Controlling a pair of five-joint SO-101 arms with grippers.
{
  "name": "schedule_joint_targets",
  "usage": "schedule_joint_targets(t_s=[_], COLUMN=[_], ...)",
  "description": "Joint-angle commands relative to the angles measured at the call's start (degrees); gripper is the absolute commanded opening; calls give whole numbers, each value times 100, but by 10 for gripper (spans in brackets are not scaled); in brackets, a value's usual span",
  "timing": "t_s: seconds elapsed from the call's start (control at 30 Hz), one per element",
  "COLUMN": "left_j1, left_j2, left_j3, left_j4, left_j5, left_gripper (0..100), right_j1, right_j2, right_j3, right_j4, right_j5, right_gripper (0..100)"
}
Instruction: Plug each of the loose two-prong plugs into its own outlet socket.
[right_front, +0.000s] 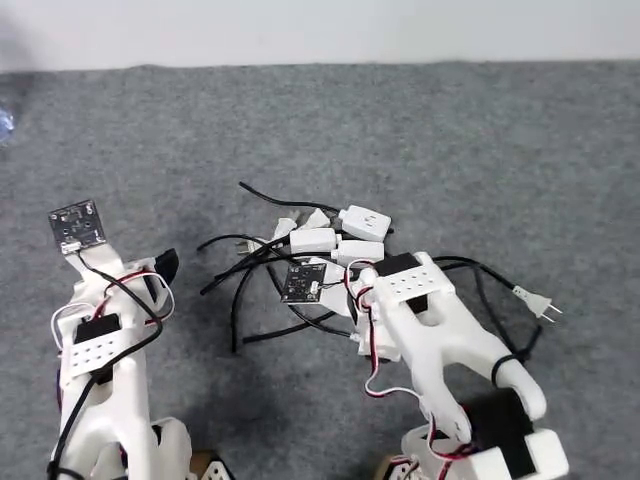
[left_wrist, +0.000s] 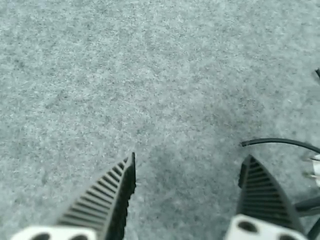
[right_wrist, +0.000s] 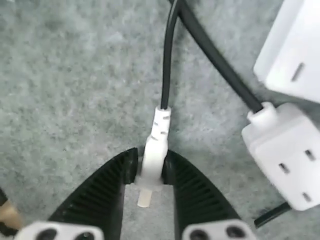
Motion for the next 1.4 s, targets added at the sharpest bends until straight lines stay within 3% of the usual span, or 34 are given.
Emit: schedule_joint_targets(t_s=[0.0, 0.23, 0.57, 0.9, 1.07, 1.37], left_j1=[44, 44, 44, 44, 44, 44], left_j2=[-105, -105, -105, -105, -105, -105], left_j3=[-22, -22, -22, -22, -22, -22], left_j4=[-176, -176, -176, -176, -176, -176], left_j5=[-9, -9, -9, -9, -9, -9], left_gripper=[316, 316, 316, 316, 316, 316], right_j1=[391, 1648, 4110, 6545, 6905, 6422], right_j2=[-400, -1701, -1956, -769, 163, 347], right_j3=[-791, -2066, -2488, -2470, -2505, -2505], right_j4=[602, 1376, 1420, -840, -1736, -1376], right_j5=[-18, 44, 1477, 2189, 2207, 2189], right_gripper=[8, 8, 8, 8, 8, 8])
